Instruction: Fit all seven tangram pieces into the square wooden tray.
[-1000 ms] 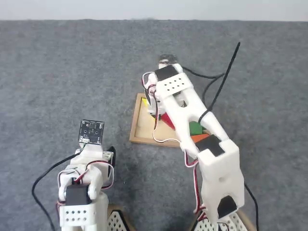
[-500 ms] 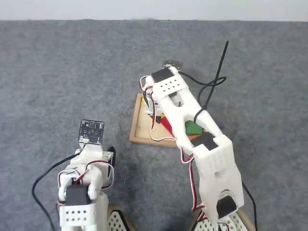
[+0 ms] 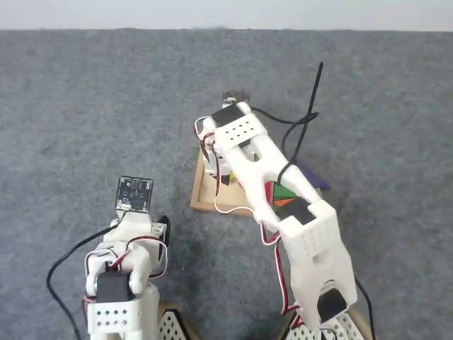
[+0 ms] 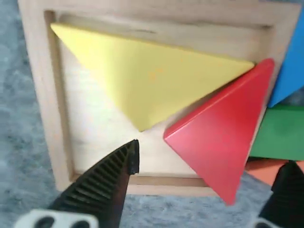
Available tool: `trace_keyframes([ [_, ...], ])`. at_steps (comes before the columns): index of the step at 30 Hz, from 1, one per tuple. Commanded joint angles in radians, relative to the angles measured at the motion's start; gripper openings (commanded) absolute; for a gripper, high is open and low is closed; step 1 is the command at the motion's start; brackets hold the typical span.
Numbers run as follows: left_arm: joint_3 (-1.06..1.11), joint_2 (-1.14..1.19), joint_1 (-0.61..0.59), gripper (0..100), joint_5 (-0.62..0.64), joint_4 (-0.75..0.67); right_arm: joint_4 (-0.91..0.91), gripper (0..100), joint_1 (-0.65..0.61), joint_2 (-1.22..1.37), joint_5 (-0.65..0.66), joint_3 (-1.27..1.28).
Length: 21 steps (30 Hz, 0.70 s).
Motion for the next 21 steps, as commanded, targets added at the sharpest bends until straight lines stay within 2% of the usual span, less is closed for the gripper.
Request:
trace_keyframes([
  [1, -0.008, -0.028, 0.002, 15, -0.006, 0.009, 0.030, 33.4, 0.077, -0.131, 0.135, -0.072],
  [8, -0.008, -0.028, 0.002, 15, -0.006, 0.009, 0.076, 0.6, 0.108, -0.449, 0.407, -0.064],
  [13, -0.008, -0.028, 0.002, 15, -0.006, 0.009, 0.074, 0.9, 0.082, -0.664, 0.520, 0.063],
  [17, -0.008, -0.028, 0.002, 15, -0.006, 0.009, -0.180, 0.6, 0.105, -0.842, 0.572, 0.451],
  [21, -0.008, -0.028, 0.002, 15, -0.006, 0.009, -0.615, 0.6, 0.131, -0.941, 0.727, 0.924],
])
